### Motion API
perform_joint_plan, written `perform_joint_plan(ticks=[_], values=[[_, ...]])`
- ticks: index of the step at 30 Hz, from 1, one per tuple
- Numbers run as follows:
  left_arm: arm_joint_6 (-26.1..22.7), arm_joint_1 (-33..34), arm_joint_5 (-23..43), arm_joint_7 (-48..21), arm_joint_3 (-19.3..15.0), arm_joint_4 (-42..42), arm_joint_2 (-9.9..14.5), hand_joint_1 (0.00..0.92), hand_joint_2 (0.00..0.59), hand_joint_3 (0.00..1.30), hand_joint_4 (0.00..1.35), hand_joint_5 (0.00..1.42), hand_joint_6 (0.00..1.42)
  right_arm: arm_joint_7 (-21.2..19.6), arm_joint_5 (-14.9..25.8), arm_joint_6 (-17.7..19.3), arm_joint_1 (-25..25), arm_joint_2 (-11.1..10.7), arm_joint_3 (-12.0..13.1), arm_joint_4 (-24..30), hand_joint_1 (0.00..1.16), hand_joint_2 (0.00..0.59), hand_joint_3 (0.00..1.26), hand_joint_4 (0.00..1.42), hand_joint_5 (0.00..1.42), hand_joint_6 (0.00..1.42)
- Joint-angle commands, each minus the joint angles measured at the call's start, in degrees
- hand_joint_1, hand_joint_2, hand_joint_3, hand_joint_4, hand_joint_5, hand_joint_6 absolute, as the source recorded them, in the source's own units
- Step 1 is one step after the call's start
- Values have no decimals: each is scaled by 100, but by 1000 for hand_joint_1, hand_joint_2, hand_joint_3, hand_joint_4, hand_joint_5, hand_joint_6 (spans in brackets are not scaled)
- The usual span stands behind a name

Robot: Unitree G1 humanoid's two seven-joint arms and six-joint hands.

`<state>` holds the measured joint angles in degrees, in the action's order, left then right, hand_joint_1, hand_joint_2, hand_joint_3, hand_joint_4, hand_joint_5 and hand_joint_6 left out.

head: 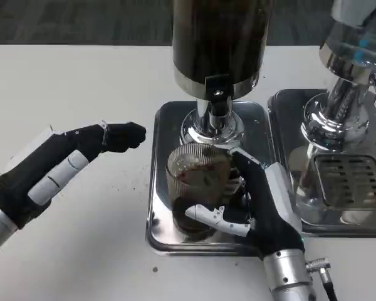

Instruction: Grasp the cup under the faucet to collect the drink, then remove the cup.

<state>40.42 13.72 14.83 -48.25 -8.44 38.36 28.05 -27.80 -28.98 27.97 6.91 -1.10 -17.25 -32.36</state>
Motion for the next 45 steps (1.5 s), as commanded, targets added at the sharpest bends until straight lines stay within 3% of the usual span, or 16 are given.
perform_joint_plan(ticks=[1, 18, 45], values=[[-40, -53, -25, 39, -22, -24, 22, 0, 178, 348, 288, 254, 232, -350, -89, 243, -121, -37, 36, -109, 752, 214, 518, 653, 803, 1148], [-31, 105, -38, -7, 32, 124, -15, 0, 185, 348, 289, 265, 232, -1064, -370, 472, -501, -171, 187, 466, 751, 221, 563, 681, 835, 1207], [216, 330, -110, -84, 158, 309, -105, 0, 191, 341, 278, 256, 246, -1084, -692, 387, -2025, -297, 506, 2415, 766, 212, 578, 689, 861, 1214]])
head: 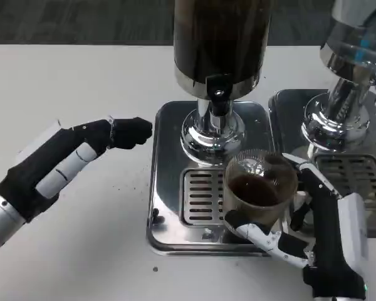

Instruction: Grasp the cup under the faucet to collect the drink, then remove the cup.

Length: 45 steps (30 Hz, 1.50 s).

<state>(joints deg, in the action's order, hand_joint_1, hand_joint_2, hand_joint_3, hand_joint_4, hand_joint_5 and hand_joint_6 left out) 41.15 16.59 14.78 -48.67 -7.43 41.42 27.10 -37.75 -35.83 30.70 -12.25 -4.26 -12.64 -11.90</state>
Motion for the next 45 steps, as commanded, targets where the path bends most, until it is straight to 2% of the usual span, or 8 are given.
perform_joint_plan(ticks=[1, 13, 17, 23, 34, 45], values=[[162, 39, -113, -37, 61, -3, -10, 0, 191, 340, 277, 255, 246, -88, -22, 109, -149, 16, 49, 434, 766, 212, 578, 689, 861, 1214], [706, -166, -324, 49, 196, -425, 55, 0, 193, 325, 264, 248, 248, 3, -173, 84, -547, -13, 73, 1123, 767, 212, 588, 689, 863, 1215], [884, -355, -316, 27, 239, -821, 103, 0, 193, 321, 259, 245, 248, 103, -169, 83, -645, -28, 74, 1350, 768, 212, 591, 693, 863, 1215], [994, -711, -166, -70, 272, -1426, 273, 0, 183, 296, 237, 229, 238, 271, -147, 94, -781, -61, 109, 1636, 768, 212, 593, 697, 863, 1215], [1754, -1190, -259, -70, 348, -2155, 767, 0, 183, 263, 204, 192, 207, 550, -75, 136, -963, -126, 223, 2020, 768, 212, 596, 706, 872, 1231], [1851, -1539, -80, 52, 307, -2631, 1030, 0, 183, 260, 204, 190, 199, 730, 11, 202, -1088, -134, 342, 2231, 768, 212, 604, 707, 873, 1232]])
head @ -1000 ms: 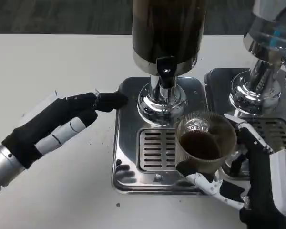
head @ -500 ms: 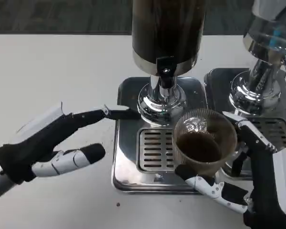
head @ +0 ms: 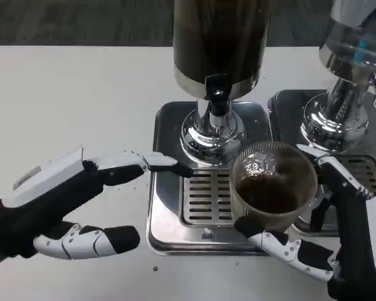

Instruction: Grasp the cup under the faucet to collect the drink, then remove the cup.

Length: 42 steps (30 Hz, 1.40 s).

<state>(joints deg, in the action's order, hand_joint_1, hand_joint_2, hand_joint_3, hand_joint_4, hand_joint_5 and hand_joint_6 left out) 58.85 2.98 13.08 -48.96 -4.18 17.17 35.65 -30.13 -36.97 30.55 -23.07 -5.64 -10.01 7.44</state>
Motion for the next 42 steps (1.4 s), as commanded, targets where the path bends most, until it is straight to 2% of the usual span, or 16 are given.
perform_joint_plan(ticks=[1, 4, 10, 20, 32, 42], values=[[84, -203, 95, 95, -25, -240, 191, 0, 183, 260, 204, 190, 199, -21, 130, 222, -12, 1, 95, 309, 768, 212, 605, 707, 873, 1232], [116, -334, 141, 136, -95, -368, 301, 0, 183, 258, 193, 182, 197, 10, 161, 235, -22, -9, 133, 329, 768, 212, 607, 707, 873, 1232], [225, -633, -28, 277, -332, -556, 524, 0, 183, 164, 107, 99, 127, 51, 185, 244, -50, -14, 169, 373, 754, 216, 616, 716, 873, 1232], [284, -920, -407, 625, -590, -726, 678, 0, 172, 80, 17, 24, 47, 82, 197, 267, -79, -2, 223, 421, 747, 217, 622, 716, 875, 1232], [612, -839, -723, 709, -423, -569, 909, 0, 171, 66, 5, 13, 32, 79, 203, 270, -85, -5, 266, 447, 745, 217, 624, 716, 879, 1232], [645, -755, -756, 828, -305, -459, 1008, 0, 170, 81, 4, 9, 26, 63, 186, 292, -79, 23, 273, 430, 745, 217, 624, 716, 885, 1232]])
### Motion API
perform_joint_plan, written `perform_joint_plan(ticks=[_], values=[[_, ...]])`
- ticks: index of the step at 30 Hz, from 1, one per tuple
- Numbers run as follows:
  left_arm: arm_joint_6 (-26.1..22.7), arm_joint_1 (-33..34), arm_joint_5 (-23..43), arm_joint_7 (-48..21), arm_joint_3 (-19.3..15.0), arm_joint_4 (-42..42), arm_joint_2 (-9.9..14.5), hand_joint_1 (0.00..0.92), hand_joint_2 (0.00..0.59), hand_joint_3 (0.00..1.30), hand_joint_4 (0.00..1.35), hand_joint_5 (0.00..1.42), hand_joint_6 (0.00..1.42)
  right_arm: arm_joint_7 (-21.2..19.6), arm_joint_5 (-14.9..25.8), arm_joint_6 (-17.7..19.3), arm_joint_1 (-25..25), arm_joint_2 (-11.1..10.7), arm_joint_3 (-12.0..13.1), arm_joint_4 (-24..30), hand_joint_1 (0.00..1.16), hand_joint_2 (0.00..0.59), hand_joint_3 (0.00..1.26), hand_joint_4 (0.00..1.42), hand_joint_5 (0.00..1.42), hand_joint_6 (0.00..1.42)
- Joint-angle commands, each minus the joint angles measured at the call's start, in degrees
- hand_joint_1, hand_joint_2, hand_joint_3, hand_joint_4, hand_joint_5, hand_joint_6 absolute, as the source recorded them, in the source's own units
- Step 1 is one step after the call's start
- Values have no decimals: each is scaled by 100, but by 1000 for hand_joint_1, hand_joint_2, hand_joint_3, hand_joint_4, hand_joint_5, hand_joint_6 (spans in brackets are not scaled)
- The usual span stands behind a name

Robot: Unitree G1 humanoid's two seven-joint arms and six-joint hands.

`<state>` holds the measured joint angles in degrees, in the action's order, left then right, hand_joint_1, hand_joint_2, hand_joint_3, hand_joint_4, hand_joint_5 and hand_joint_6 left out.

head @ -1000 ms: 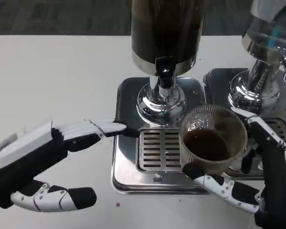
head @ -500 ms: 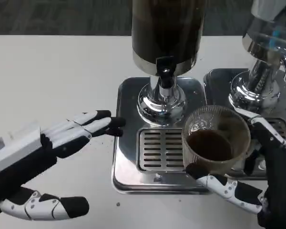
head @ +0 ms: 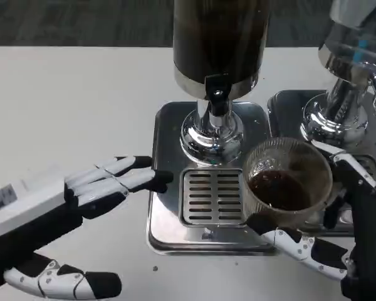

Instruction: Grasp the cup under the faucet to collect the drink, then remove the cup.

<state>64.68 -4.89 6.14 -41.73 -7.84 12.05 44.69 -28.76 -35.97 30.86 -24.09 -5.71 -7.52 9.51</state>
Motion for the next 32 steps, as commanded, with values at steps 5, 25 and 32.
perform_joint_plan(ticks=[5, 25, 32], values=[[71, 17, -52, 125, 86, 67, 109, 0, 170, 87, 5, 8, 25, -44, 112, 271, 5, 18, 50, 250, 744, 217, 624, 716, 889, 1232], [82, 45, -10, 126, 200, 121, 163, 0, 168, 95, 5, 8, 24, -2, 152, 281, -108, 83, 77, 296, 744, 217, 633, 716, 890, 1232], [40, 12, 0, 145, 192, 101, 148, 0, 167, 99, 5, 8, 24, 11, 179, 272, -84, 81, 91, 293, 743, 217, 640, 732, 901, 1261]])
